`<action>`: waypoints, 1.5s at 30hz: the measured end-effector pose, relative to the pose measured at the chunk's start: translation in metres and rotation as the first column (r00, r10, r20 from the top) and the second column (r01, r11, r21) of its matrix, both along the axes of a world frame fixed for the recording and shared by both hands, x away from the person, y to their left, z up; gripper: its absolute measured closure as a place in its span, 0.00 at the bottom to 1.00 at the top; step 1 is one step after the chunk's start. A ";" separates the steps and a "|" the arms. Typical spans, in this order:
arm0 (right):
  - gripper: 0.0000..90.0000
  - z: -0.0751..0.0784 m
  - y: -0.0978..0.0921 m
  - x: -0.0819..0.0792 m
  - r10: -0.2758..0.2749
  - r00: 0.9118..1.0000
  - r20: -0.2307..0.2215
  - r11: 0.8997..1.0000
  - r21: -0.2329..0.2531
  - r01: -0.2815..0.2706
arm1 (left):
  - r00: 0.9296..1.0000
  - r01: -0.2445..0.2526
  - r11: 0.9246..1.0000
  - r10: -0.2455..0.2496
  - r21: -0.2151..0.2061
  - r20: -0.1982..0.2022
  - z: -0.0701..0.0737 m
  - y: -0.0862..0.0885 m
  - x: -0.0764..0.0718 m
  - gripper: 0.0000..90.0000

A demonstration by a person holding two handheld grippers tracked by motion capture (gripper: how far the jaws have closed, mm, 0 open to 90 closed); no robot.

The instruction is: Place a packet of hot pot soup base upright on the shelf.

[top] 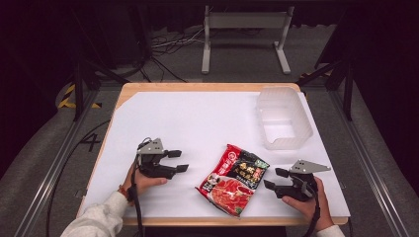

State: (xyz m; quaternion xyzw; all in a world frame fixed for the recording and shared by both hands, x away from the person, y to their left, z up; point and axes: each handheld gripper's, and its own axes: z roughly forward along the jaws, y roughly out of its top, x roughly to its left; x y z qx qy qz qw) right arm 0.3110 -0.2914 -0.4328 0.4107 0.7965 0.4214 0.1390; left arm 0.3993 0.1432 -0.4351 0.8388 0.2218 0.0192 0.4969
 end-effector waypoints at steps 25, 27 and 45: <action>0.29 -0.011 0.037 0.056 -0.129 0.983 -0.132 0.989 0.048 0.137 | 0.992 0.060 0.998 -0.059 0.012 -0.110 -0.012 -0.085 0.045 0.31; 0.29 -0.011 0.038 0.059 -0.135 0.982 -0.132 0.988 0.052 0.143 | 0.989 0.053 0.998 -0.049 0.021 -0.142 -0.015 -0.089 0.049 0.31; 0.80 -0.008 0.036 0.066 -0.108 0.987 -0.115 0.982 0.140 0.124 | 0.989 0.024 0.997 -0.013 0.078 -0.147 -0.015 -0.105 0.047 0.70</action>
